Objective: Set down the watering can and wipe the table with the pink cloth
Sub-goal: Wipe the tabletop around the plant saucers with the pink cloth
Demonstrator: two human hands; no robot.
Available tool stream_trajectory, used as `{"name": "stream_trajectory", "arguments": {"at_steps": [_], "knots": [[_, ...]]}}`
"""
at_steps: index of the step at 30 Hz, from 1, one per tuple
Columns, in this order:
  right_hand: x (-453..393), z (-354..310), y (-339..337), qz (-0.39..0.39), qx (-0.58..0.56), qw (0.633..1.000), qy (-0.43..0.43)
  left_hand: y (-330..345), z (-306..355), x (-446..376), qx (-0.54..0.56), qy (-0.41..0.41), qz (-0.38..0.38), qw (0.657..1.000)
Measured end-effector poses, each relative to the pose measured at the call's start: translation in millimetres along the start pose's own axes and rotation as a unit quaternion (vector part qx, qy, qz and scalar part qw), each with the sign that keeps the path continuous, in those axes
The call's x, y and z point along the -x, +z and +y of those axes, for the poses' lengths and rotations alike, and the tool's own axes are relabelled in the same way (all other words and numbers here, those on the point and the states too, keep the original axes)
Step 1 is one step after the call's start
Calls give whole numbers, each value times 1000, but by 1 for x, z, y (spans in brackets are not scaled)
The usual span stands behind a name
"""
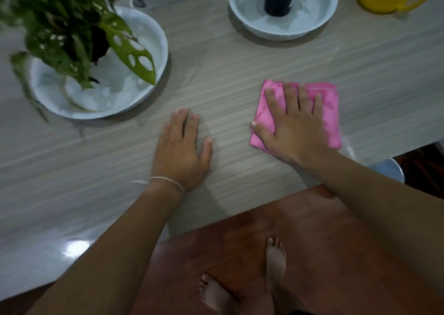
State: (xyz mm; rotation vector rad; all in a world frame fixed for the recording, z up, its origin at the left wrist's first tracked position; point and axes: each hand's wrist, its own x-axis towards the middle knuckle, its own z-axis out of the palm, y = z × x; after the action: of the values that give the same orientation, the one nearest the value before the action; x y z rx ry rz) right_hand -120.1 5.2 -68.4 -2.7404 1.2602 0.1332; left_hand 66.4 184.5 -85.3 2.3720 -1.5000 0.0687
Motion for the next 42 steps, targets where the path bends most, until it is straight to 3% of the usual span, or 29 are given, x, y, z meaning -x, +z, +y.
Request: {"name": "stream_trajectory", "arguments": {"at_steps": [10, 14, 20, 24, 31, 38, 42], "knots": [[48, -131, 15, -27, 17, 992, -119, -24, -37, 24, 92, -49, -14, 994], [63, -185, 20, -32, 17, 988, -152, -44, -92, 65, 79, -61, -15, 995], [76, -272, 29, -42, 23, 975, -216, -74, -179, 121, 68, -88, 41, 993], [84, -335, 40, -40, 30, 963, -265, -98, -246, 163, 33, -153, 94, 983], [112, -448, 50, -37, 29, 944, -327, -132, -334, 228, 26, -257, 103, 961], [125, -510, 59, -39, 31, 927, -372, -142, -343, 241, 82, -257, 146, 952], [98, -529, 56, -23, 29, 926, -377, -151, -343, 246, 170, -320, 230, 903]]}}
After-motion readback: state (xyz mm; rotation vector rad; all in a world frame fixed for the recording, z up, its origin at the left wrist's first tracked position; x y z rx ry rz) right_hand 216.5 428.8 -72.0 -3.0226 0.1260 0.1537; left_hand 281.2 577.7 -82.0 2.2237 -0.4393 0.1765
